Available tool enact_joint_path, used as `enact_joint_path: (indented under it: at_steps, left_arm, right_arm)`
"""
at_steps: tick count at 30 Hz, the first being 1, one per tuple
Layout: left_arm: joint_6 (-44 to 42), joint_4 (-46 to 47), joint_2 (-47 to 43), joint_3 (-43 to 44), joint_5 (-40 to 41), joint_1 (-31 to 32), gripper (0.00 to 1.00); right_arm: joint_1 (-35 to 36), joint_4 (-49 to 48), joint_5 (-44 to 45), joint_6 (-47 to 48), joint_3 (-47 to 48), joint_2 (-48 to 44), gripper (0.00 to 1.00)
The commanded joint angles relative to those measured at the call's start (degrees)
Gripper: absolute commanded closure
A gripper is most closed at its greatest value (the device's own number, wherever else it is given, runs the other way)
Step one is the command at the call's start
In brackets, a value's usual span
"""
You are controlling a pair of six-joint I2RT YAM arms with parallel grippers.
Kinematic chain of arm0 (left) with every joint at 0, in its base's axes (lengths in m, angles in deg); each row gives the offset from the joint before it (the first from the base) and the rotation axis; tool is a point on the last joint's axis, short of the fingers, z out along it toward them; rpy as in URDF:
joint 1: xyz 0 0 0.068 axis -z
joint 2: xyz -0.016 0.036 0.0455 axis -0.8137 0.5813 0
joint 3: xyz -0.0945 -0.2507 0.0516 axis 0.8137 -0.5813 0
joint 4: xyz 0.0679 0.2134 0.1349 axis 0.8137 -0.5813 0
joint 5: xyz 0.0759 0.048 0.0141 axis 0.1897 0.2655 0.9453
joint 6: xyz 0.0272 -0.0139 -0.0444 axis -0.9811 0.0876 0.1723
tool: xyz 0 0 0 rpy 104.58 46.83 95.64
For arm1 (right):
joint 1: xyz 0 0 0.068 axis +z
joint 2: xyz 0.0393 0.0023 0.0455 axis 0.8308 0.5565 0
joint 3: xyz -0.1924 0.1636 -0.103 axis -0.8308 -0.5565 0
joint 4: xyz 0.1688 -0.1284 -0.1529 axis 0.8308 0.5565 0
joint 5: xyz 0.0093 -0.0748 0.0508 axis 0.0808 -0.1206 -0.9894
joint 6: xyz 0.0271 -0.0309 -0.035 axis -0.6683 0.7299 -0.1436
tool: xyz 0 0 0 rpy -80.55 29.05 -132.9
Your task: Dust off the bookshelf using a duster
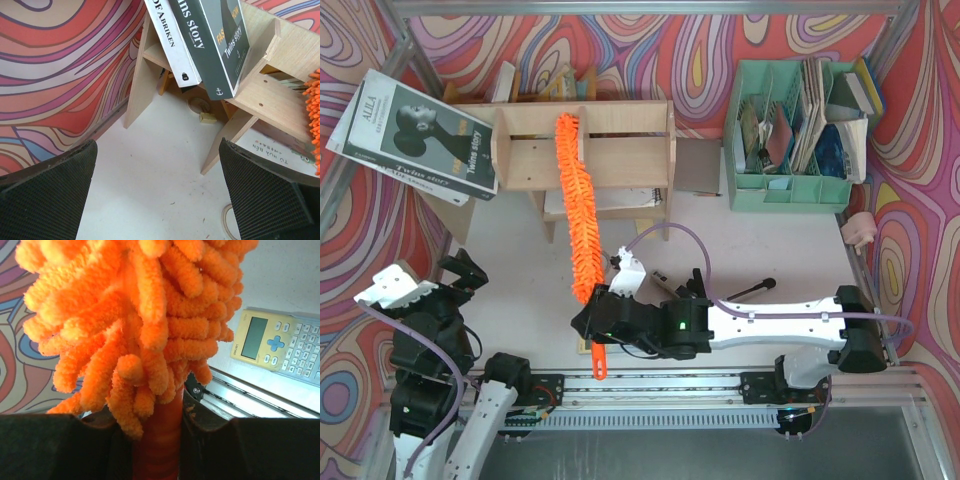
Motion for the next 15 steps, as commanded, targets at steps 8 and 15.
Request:
enact_joint_path:
  at_steps: [8, 15]
  left_arm:
    - [0.2, -0.2, 0.4, 0.9, -0.2, -0.3, 0.02]
    - [0.2, -0.3, 0.6, 0.9, -0.3, -0.3, 0.02]
  right_arm:
    - [1.7, -5.3, 7.2, 3.6, 2.1, -1.1, 1.0]
    - [1.8, -7.1, 2.0, 8.9, 6.0, 3.6, 1.0]
